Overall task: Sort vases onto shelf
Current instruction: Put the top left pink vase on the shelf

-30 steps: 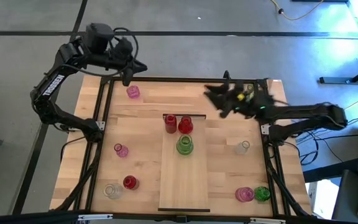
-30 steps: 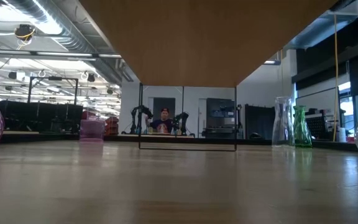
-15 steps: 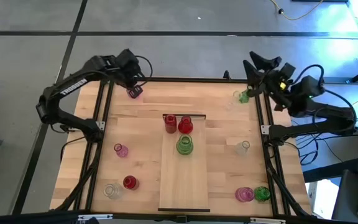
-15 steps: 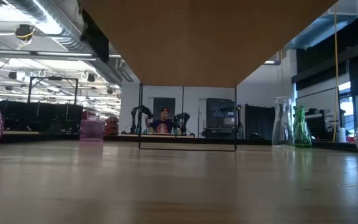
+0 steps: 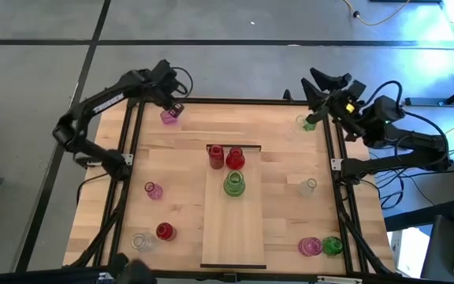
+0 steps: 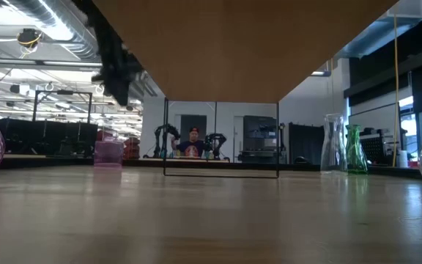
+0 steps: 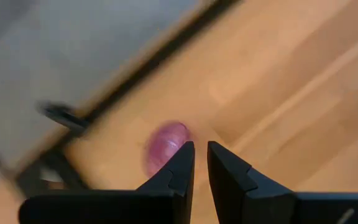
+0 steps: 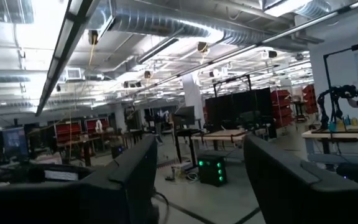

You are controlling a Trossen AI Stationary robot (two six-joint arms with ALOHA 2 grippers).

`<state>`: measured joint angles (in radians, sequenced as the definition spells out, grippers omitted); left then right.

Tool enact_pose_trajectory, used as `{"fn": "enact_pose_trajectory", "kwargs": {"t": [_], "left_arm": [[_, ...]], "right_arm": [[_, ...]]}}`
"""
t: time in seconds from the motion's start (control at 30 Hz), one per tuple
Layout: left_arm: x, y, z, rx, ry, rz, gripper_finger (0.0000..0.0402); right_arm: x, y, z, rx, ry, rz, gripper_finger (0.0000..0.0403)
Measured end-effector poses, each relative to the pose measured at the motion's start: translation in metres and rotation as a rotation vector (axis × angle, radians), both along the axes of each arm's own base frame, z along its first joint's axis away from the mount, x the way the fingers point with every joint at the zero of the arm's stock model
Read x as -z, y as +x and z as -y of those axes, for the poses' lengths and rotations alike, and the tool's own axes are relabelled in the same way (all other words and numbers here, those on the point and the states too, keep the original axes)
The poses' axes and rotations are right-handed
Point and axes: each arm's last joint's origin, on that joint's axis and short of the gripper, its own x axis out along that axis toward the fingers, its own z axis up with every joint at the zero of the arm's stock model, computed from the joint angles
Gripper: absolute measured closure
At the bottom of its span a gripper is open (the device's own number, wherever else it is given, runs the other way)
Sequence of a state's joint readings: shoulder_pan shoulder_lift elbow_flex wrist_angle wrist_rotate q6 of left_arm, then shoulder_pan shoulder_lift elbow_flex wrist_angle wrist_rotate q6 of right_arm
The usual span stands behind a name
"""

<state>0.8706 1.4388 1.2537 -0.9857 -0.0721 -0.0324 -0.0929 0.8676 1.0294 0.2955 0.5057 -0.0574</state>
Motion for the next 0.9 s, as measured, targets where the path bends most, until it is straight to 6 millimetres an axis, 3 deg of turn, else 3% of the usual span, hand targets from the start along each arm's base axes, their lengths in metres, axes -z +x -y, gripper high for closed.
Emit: {"fn": "enact_pose_trajectory", "kwargs": {"t": [0.17,0.3,0.53,0.9], "left_arm": [[0.027,-0.013,-0.034,-0.060,-0.128,-0.003,0.0355],[0.031,-0.021,-0.046,-0.080,-0.163,-0.056,0.0320],[0.041,-0.027,-0.058,-0.101,-0.197,-0.101,0.0260],[0.074,-0.022,-0.069,-0.093,-0.322,-0.178,0.0254]], "right_arm": [[-0.001,-0.003,0.004,0.017,0.010,0.014,0.0180],[-0.001,-0.004,0.006,0.012,0.055,0.051,0.0180],[-0.001,-0.004,0.006,0.007,0.056,0.051,0.0180],[-0.001,-0.003,0.005,-0.031,0.062,0.055,0.0180]]}}
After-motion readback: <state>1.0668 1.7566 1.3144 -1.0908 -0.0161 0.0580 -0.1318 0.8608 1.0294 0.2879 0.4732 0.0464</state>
